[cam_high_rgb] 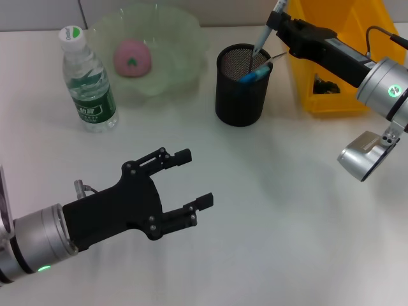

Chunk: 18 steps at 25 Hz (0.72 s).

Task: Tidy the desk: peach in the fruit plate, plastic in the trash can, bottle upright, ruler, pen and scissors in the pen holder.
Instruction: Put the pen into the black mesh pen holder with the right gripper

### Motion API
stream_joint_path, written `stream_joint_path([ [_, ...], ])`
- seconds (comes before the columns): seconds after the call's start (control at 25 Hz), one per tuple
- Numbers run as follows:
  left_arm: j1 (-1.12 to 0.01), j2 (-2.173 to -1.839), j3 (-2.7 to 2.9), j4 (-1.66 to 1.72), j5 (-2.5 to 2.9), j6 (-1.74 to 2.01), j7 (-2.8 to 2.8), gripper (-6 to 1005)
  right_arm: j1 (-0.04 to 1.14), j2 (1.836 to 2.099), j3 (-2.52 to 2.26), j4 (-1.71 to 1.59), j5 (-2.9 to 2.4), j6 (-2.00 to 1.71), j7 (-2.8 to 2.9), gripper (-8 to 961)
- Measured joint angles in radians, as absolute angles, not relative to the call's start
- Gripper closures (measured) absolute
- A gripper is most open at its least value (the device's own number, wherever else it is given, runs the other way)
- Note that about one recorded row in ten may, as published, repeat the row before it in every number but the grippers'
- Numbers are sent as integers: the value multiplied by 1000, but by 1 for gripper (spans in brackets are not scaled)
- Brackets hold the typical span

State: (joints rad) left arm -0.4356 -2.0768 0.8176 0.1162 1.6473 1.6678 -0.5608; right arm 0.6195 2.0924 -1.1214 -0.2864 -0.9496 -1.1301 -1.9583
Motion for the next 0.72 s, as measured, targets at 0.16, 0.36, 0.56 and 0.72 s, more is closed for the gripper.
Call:
stream_joint_path([
  [0.16,-436,-2078,818,106,1645,1669,-552,223,621,2092,-1130,-284,-949,-1118,-1972,815],
  [0.36,-436,-2079,818,103,1645,1669,-542,223,622,2092,-1132,-284,-950,-1114,-1985,815],
  [0.56,-435,-2079,818,78,1641,1669,-504,223,623,2092,-1140,-282,-949,-1109,-2002,814],
  [0.72,-432,-2079,818,77,1641,1669,-502,223,625,2092,-1145,-272,-949,-1117,-2002,781],
])
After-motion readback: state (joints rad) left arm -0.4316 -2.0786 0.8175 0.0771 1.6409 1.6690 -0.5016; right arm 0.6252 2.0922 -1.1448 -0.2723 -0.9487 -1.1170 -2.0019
